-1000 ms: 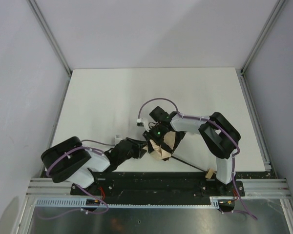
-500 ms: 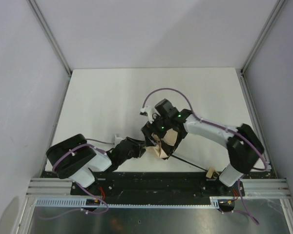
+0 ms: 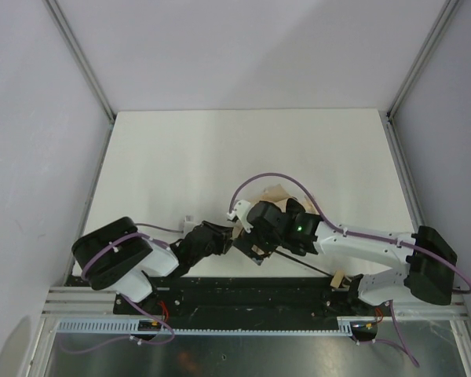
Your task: Put away the umbrella
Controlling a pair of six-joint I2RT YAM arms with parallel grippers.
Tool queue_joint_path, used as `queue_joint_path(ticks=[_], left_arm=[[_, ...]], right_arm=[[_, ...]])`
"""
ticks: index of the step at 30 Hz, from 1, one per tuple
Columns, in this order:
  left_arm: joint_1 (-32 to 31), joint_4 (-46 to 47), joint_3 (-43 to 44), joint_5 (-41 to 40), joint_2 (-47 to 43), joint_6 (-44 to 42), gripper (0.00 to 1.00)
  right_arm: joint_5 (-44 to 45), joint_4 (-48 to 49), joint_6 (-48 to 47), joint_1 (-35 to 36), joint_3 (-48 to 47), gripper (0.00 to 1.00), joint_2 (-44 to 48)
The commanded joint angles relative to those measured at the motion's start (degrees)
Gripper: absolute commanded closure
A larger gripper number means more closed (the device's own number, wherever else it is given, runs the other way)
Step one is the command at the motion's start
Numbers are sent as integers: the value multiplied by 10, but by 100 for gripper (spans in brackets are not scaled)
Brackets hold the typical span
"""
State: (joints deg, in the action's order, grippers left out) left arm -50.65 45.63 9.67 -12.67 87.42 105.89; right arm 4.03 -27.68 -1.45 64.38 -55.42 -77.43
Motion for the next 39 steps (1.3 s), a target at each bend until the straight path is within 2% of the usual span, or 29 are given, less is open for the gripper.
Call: queue_joint_path(ticks=[1,5,10,12,17,19,21,26,32,36,39], left_arm=[[0,-72,-18,-2,-4,-36,78],[0,-72,-22,-6,-14,-35,78],[0,-72,-28,-13,-28,-32,78],[0,-72,-32,-16,-34,-30,78],[2,-72,-47,-22,-56,-24,77],[6,-72,-57,-26,-75,-24,74],[12,-72,-68,-30,-100,-31,67],[31,-83,-90,-19,-185,-55,40],[54,-180,-121,17,-359,-68,12],[56,-295,-124,22,-479,-46,4],[56,-330,-117,10,-515,-22,2]], right_arm=[[151,41,28,5,20,11,3],[191,69,2,-2,27,39,-23],[224,175,-60,-13,44,90,-77],[227,221,-80,-15,46,98,-107],[217,316,-129,-27,47,100,-183],[197,339,-149,-34,47,100,-207],[165,352,-162,-45,46,100,-224],[75,363,-172,-73,46,100,-244],[4,368,-153,-92,46,100,-254],[-23,365,-130,-103,46,100,-252],[-48,370,-113,-113,46,100,-253]])
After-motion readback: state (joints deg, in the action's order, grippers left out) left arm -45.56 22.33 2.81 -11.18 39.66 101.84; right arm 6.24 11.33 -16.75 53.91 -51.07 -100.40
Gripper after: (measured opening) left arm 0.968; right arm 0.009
